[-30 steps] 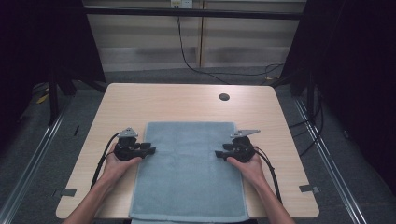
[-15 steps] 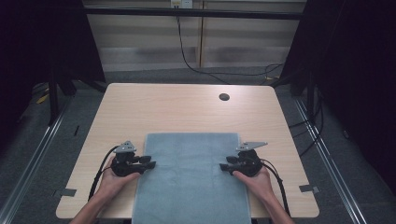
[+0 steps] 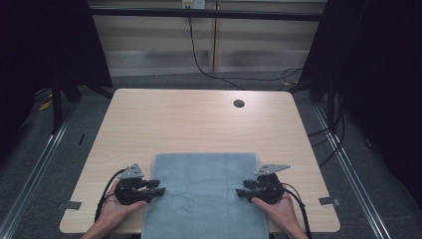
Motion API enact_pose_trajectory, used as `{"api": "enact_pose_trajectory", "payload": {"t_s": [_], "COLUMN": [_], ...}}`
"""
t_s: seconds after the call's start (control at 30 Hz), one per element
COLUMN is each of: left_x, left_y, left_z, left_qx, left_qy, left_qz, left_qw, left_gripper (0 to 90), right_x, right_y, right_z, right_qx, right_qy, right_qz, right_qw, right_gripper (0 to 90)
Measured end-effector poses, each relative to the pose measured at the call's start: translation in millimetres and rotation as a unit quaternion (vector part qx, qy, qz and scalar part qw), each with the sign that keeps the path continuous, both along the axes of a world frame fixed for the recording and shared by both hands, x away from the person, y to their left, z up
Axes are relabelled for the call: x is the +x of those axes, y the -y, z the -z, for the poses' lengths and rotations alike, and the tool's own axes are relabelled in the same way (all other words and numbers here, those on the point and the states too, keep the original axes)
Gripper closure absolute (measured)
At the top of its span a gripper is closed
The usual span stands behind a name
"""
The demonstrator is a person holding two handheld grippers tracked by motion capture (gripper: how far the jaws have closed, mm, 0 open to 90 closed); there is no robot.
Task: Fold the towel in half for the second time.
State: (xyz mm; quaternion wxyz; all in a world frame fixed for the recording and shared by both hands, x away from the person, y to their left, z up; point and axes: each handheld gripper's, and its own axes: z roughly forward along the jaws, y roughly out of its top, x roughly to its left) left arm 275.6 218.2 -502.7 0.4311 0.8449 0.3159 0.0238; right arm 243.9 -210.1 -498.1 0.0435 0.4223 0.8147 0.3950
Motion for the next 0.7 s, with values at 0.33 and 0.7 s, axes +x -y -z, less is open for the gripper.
{"api": "enact_pose_trajectory", "payload": {"t_s": [0.33, 0.7], "left_x": [11.4, 58.6], "left_y": [-6.7, -20.7], "left_z": [-17.4, -39.0], "left_qx": [-0.031, -0.051], "left_qy": [-0.002, -0.002], "left_qz": [-0.01, -0.063], "left_qw": [0.9995, 0.9967], "left_gripper": [45.8, 41.2], "right_x": [10.0, 43.5], "right_y": [10.0, 38.0], "right_z": [-11.6, -38.8], "right_qx": [0.02, 0.034], "right_qy": [0.022, 0.071], "right_qz": [0.005, 0.064], "right_qw": [0.9995, 0.9948], "right_gripper": [41.2, 37.8]}}
